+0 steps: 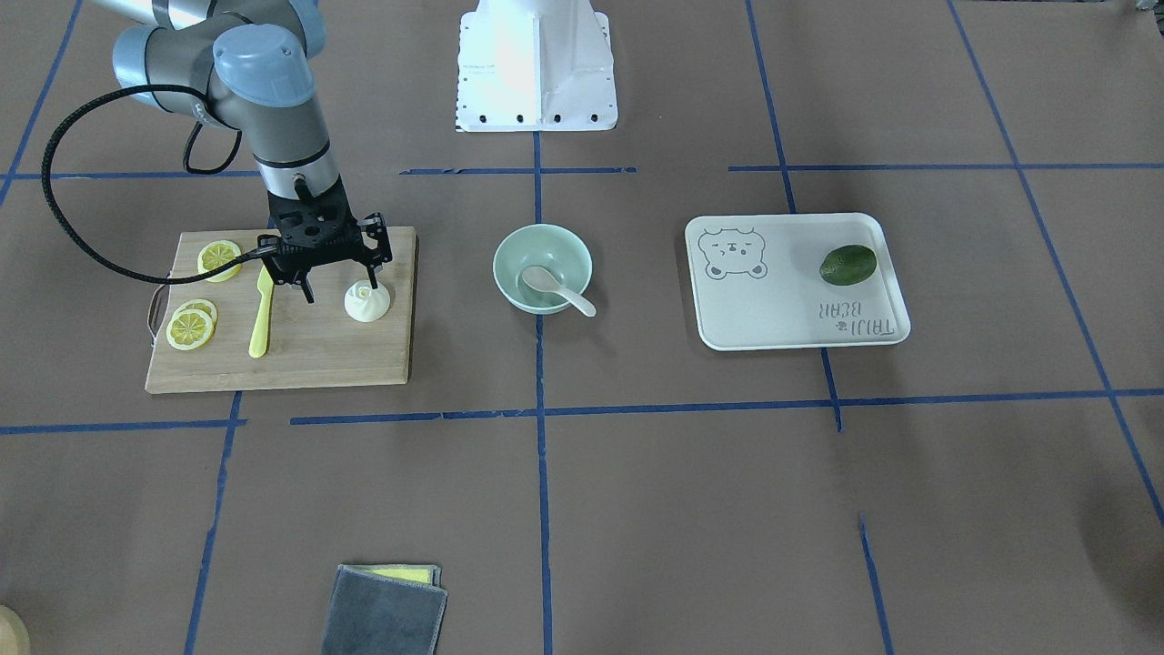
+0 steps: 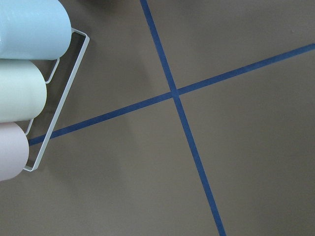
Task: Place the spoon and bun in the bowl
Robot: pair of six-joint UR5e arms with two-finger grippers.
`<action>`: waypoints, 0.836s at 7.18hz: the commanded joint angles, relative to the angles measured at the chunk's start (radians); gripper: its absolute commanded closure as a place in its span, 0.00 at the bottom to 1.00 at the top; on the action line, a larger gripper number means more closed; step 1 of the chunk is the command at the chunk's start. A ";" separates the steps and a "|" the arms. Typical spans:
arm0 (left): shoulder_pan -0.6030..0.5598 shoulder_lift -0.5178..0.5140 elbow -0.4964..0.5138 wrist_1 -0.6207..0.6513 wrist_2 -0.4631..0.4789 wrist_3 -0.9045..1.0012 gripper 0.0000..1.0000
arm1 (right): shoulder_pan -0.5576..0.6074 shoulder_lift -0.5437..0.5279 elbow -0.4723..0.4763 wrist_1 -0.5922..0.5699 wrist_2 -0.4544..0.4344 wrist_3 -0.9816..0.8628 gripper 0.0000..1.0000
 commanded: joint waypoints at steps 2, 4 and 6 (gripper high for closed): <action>0.001 0.001 -0.002 0.000 0.000 0.001 0.00 | -0.043 0.008 -0.011 0.000 -0.015 0.026 0.20; -0.001 0.001 -0.002 0.000 0.000 0.001 0.00 | -0.056 0.010 -0.022 0.000 -0.015 0.026 0.24; 0.001 0.001 -0.001 0.000 0.000 0.001 0.00 | -0.056 0.010 -0.027 -0.001 -0.015 0.027 0.87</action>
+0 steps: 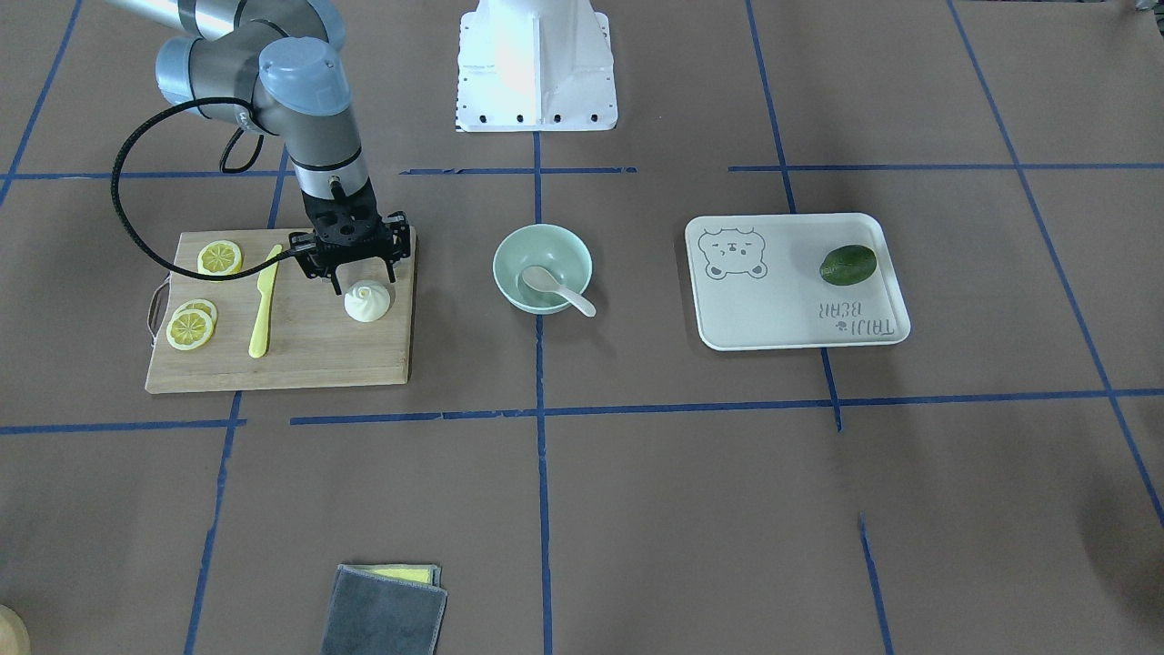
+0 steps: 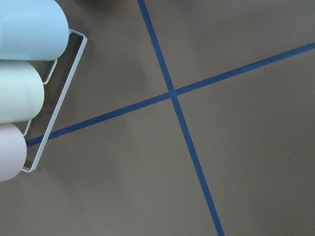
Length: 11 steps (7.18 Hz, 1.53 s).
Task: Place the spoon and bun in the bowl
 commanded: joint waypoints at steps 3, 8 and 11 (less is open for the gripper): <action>0.001 0.000 -0.001 0.000 0.000 0.000 0.00 | 0.000 0.006 0.005 0.001 0.001 0.094 1.00; 0.001 -0.002 -0.012 0.000 -0.009 -0.002 0.00 | -0.033 0.315 -0.023 -0.195 -0.006 0.289 1.00; -0.001 0.000 -0.009 0.000 -0.044 -0.002 0.00 | -0.133 0.458 -0.214 -0.197 -0.124 0.375 1.00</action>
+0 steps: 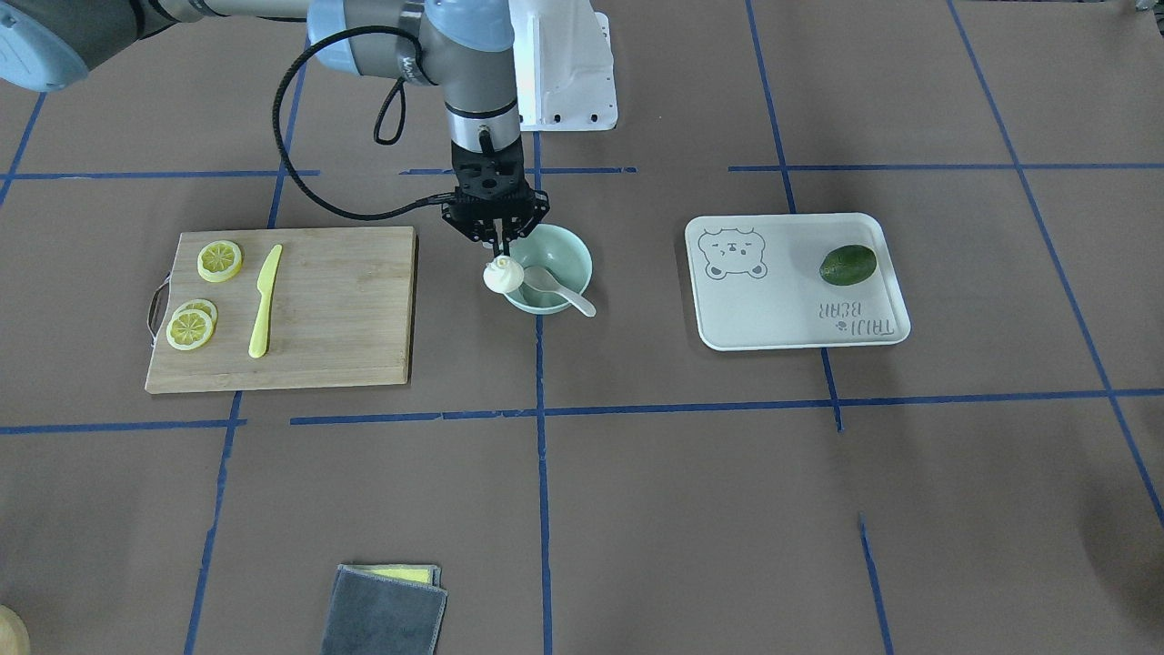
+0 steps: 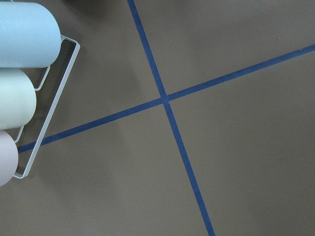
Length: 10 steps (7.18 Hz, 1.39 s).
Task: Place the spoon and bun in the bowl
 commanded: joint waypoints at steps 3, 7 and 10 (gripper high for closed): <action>-0.001 0.002 0.001 0.000 -0.005 0.000 0.00 | -0.070 0.036 -0.083 0.001 -0.125 0.037 0.00; 0.001 0.002 -0.004 0.002 -0.004 0.003 0.00 | 0.068 0.027 -0.011 -0.004 0.021 -0.103 0.00; -0.001 0.005 -0.018 0.011 0.013 0.002 0.00 | 0.485 -0.147 0.012 0.006 0.375 -0.698 0.00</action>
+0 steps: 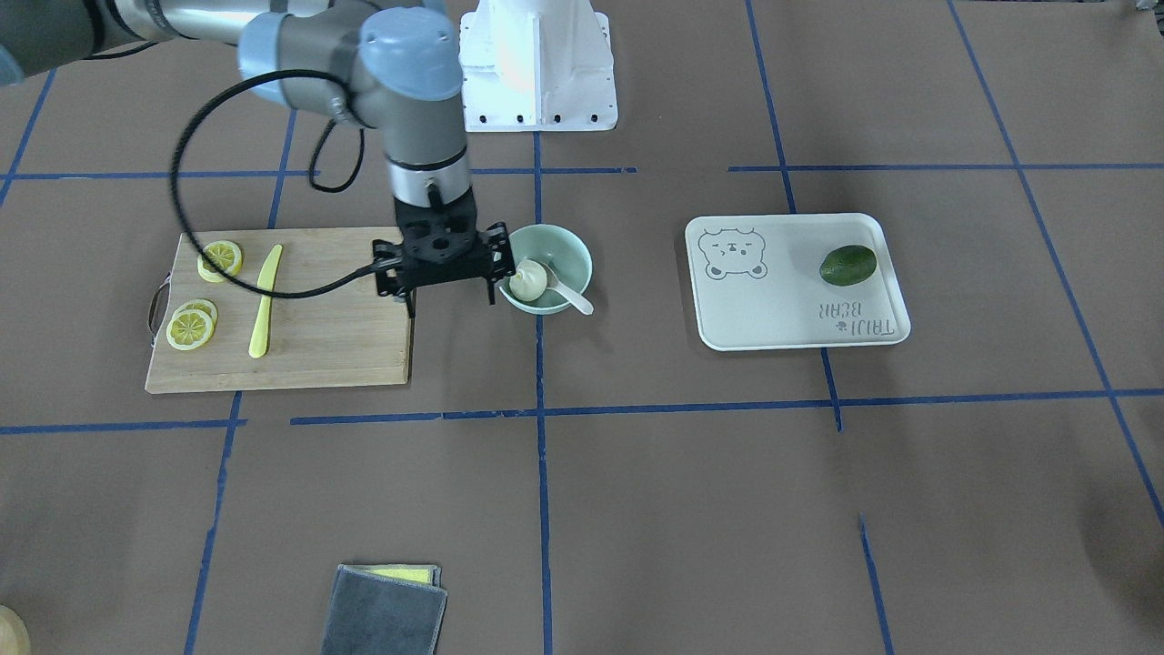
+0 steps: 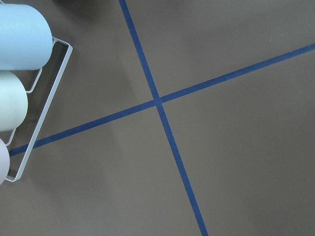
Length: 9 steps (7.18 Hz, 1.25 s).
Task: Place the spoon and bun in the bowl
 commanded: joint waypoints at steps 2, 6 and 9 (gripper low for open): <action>0.000 0.001 -0.005 0.006 0.002 -0.008 0.00 | 0.452 -0.247 -0.006 -0.006 0.380 -0.732 0.00; 0.000 0.001 -0.002 0.009 -0.004 -0.043 0.00 | 0.726 -0.590 -0.012 0.069 0.412 -0.835 0.00; 0.000 0.003 0.004 -0.002 -0.007 -0.169 0.00 | 0.788 -0.689 -0.038 0.085 0.430 -0.827 0.00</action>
